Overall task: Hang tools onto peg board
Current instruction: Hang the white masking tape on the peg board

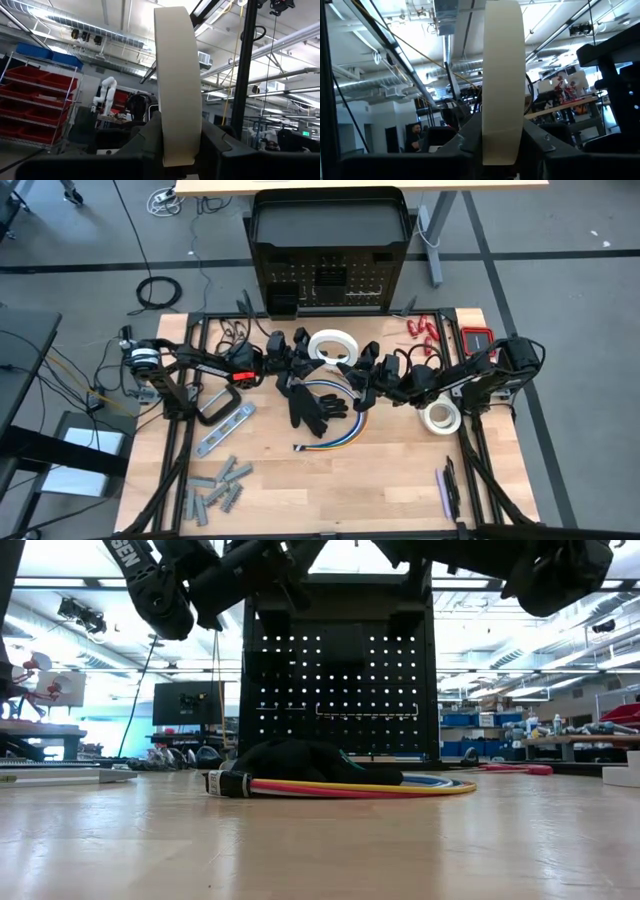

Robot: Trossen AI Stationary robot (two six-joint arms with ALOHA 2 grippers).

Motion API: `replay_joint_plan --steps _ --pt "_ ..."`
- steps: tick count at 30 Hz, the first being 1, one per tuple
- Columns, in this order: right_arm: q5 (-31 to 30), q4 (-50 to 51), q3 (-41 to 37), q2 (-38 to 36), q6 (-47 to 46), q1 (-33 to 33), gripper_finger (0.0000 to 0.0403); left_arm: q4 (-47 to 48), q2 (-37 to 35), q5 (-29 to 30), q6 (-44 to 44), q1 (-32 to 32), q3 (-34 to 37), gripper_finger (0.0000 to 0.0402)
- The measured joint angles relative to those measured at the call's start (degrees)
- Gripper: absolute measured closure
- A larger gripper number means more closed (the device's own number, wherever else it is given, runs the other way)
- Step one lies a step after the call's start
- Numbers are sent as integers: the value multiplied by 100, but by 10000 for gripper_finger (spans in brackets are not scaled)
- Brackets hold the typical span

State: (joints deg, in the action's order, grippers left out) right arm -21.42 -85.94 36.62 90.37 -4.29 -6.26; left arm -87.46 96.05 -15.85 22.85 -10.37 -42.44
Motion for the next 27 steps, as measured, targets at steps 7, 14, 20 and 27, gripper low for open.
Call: replay_joint_plan --steps 7,14,20,27 --pt "42 -19 -2 -467 181 -117 314 98 -169 -1035 -8 -156 2 215" --pt "-702 426 -573 -1546 -354 122 314 938 -258 -954 -200 -320 313 180" --pt "-987 585 -1421 -1765 -2105 1374 314 2194 -195 1029 -1114 182 664 190" --pt "424 138 -1442 -1339 -3281 2835 314 2623 99 1928 -1396 657 689 193"
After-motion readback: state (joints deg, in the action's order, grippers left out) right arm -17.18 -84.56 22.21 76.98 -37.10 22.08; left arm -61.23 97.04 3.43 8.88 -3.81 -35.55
